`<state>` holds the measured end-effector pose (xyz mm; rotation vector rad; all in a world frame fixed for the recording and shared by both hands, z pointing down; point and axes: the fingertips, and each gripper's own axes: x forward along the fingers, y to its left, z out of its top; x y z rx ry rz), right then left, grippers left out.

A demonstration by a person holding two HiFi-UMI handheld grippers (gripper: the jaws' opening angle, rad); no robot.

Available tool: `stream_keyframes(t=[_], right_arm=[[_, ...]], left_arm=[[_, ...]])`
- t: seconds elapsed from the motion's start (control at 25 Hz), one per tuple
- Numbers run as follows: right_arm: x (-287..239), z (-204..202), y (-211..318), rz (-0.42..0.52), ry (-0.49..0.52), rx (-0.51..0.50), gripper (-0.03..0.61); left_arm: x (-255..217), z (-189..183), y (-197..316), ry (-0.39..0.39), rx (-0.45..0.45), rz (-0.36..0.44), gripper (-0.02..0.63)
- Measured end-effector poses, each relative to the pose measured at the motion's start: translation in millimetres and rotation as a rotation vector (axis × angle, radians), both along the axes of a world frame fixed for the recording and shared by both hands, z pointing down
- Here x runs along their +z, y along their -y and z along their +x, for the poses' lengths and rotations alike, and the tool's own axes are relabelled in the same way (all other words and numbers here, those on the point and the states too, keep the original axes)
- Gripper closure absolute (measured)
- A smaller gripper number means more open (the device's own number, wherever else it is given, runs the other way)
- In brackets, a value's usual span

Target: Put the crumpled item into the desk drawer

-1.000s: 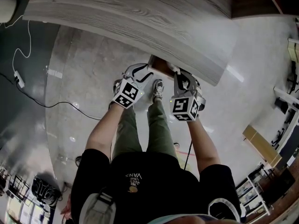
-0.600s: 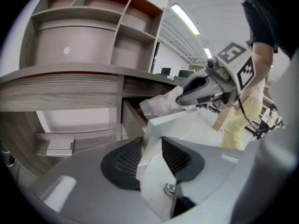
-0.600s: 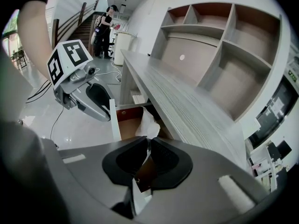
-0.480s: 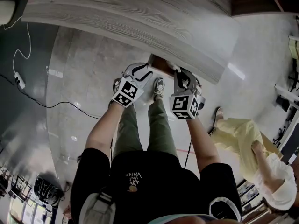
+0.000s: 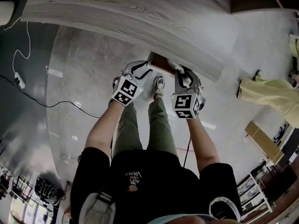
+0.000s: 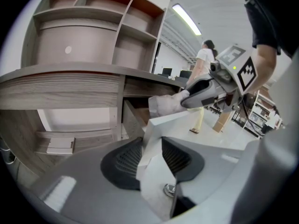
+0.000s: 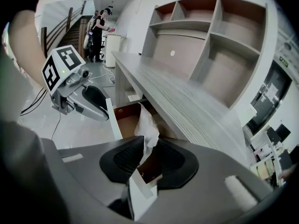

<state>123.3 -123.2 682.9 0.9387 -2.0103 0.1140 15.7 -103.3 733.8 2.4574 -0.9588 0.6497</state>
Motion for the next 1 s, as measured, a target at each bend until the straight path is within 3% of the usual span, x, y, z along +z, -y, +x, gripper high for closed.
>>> stream_keyframes(t=[0.48,0.64,1.0], right_arm=[[-22,13,-17,0.007,0.033,0.068,0.505],[-20,15,-19,0.002,0.036,0.076,0.505],[-27,15,-19,0.020,0.055,0.096,0.506]], left_arm=[[-4,-3,-3,-0.009,-0.015,-0.009,0.445],[-10,-5,3,0.016,-0.006,0.029,0.445],[-6,-5,-3,0.001,-0.019,-0.014,0.445]])
